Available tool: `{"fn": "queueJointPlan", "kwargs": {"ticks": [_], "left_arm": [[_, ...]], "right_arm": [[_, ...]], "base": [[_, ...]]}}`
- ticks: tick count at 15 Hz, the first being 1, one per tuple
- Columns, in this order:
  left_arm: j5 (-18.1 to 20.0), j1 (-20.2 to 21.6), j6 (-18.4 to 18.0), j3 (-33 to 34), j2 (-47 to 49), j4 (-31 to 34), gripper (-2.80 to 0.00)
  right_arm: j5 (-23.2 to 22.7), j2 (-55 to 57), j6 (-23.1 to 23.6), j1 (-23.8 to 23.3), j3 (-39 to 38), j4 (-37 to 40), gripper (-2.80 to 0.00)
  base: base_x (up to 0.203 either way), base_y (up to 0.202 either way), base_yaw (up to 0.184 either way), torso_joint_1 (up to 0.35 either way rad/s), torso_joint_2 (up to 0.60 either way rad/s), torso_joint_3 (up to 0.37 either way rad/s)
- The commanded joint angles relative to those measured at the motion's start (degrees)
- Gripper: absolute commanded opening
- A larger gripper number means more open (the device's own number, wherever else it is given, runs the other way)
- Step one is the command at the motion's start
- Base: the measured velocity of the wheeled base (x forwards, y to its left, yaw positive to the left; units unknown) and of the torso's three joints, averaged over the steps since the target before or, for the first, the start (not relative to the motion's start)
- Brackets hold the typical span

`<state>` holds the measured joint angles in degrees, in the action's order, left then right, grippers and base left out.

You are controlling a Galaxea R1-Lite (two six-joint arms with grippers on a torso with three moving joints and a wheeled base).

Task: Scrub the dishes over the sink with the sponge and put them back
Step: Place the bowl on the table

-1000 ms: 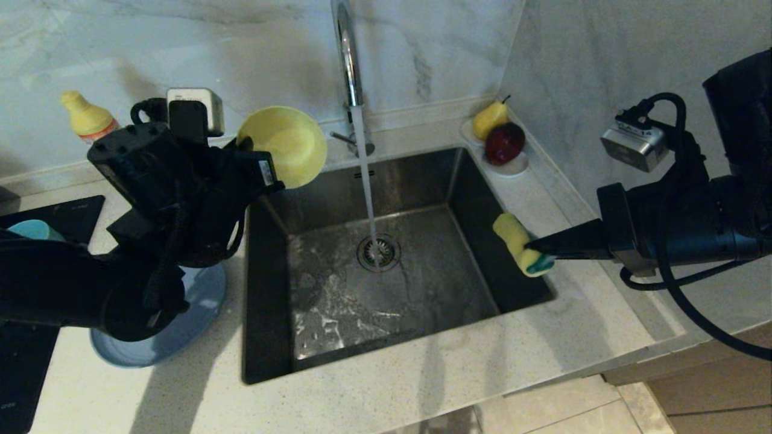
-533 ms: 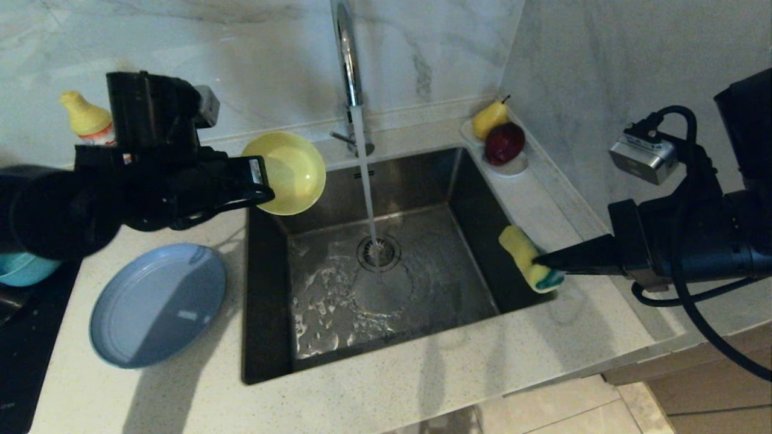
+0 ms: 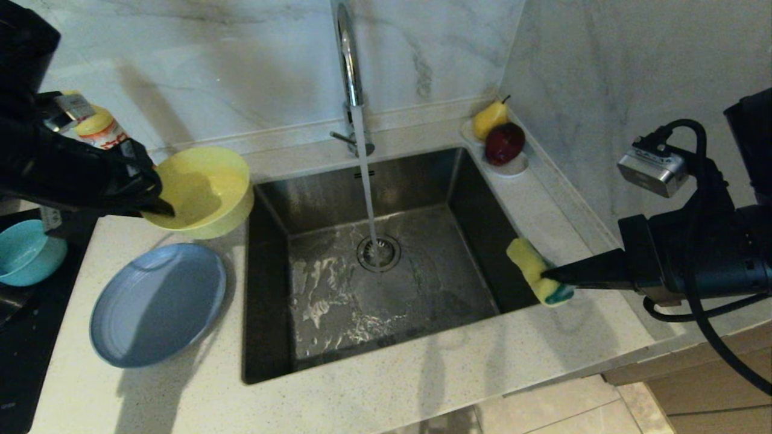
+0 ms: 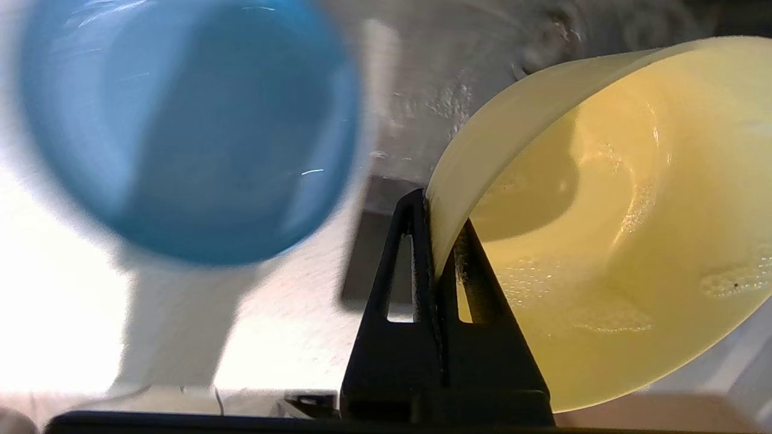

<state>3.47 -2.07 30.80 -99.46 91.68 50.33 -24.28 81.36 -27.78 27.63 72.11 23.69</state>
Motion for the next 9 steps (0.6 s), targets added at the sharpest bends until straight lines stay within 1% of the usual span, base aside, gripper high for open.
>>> {"fn": "queueJointPlan", "kwargs": {"ticks": [1,2,4,6,7,8,9], "left_arm": [[-0.13,6.75,0.75,0.65,-4.47,1.46,-2.8],[-0.17,10.51,1.37,1.49,-5.1,1.58,-2.8],[-0.2,18.35,3.75,3.41,-5.54,1.99,-2.8],[-0.1,25.9,5.0,7.33,-5.56,1.67,-2.8],[0.04,28.96,5.31,8.95,-5.33,1.15,-2.8],[0.16,31.98,5.88,10.67,-5.04,-0.18,-2.8],[0.11,34.6,6.48,12.74,-4.56,-2.85,-2.8]], "right_arm": [[-0.15,0.35,-0.18,-0.03,-1.39,-0.34,-2.8],[-0.15,0.38,-0.2,-0.03,-1.83,-0.49,-2.8],[-0.15,0.38,-0.17,-0.03,-2.1,-0.49,-2.8],[-0.15,0.64,-0.16,-0.03,-2.33,-0.49,-2.8],[-0.15,0.9,-0.08,-0.03,-2.6,-0.49,-2.8],[-0.15,0.91,0.01,-0.03,-2.67,-0.49,-2.8],[-0.15,0.99,0.01,-0.03,-2.67,-0.49,-2.8]], "base": [[0.0,0.0,0.0,0.0,0.0,0.0],[0.0,0.0,0.0,0.0,0.0,0.0],[0.0,0.0,0.0,0.0,0.0,0.0],[0.0,0.0,0.0,0.0,0.0,0.0],[0.0,0.0,0.0,0.0,0.0,0.0],[0.0,0.0,0.0,0.0,0.0,0.0],[0.0,0.0,0.0,0.0,0.0,0.0]]}}
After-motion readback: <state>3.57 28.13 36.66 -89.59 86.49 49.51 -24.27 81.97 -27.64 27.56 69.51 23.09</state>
